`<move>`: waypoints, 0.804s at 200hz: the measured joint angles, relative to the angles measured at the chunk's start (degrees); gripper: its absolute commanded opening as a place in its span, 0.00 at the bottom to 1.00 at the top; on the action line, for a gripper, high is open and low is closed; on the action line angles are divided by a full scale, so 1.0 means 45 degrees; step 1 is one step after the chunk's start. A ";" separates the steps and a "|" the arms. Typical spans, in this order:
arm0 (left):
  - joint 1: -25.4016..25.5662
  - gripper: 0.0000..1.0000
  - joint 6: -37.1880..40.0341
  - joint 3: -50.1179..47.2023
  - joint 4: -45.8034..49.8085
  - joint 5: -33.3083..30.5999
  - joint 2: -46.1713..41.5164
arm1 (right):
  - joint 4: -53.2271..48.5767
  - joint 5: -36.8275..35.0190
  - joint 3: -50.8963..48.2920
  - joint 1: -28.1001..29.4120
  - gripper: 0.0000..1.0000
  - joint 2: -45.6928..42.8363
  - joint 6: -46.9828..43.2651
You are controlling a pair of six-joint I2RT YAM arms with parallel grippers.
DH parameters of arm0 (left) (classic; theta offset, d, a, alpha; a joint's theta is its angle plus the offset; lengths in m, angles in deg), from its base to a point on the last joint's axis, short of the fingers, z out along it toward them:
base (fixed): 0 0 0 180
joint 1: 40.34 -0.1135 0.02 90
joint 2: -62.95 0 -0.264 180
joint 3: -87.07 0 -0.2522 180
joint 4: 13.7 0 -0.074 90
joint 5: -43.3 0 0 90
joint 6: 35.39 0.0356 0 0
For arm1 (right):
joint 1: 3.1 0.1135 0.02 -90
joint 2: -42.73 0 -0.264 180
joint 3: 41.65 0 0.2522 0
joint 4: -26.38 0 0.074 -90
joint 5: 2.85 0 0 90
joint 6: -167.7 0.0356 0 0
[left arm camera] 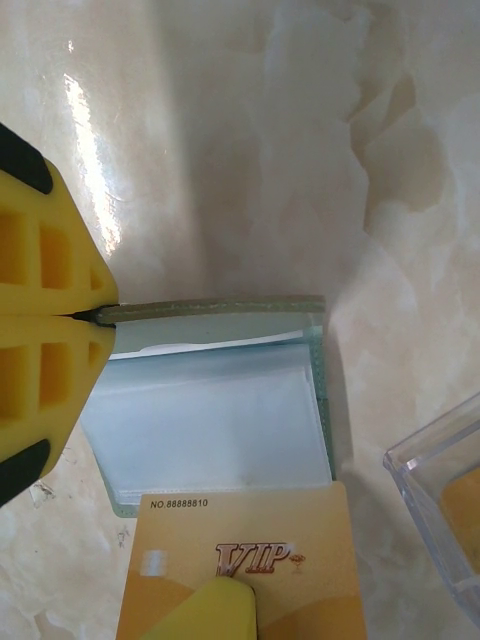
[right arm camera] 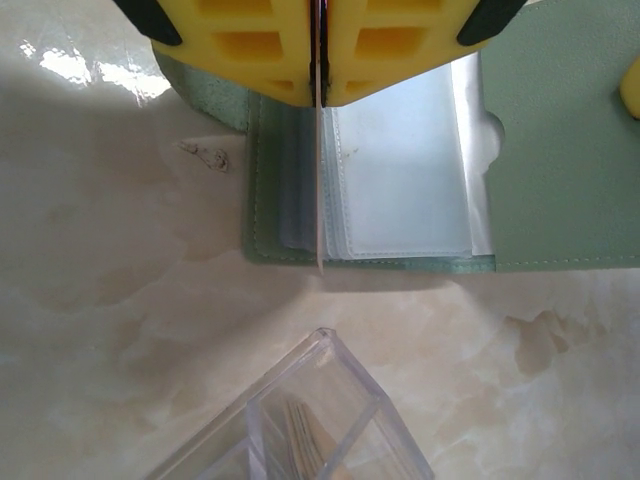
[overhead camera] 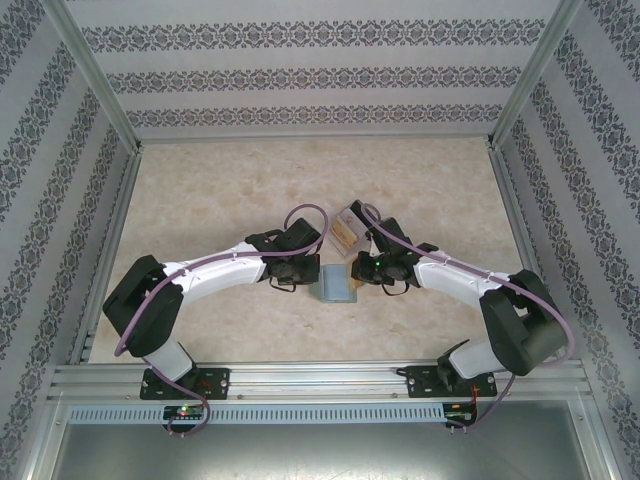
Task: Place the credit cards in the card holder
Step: Flip over the card slot in the card holder.
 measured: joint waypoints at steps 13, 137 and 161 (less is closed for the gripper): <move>0.0000 0.00 -0.0024 0.0000 -0.0005 0.0000 0.0000 | 0.0102 0.0102 -0.0005 0.0049 0.11 0.0039 -0.0024; -0.0151 0.00 -0.0481 -0.0923 -0.1297 0.0427 0.0034 | 0.0850 0.0971 0.0121 0.0510 0.12 0.0068 0.0063; -0.0311 0.00 -0.0738 -0.1428 -0.1865 0.0583 0.0039 | 0.0894 0.1059 0.0141 0.0602 0.12 0.0078 0.0185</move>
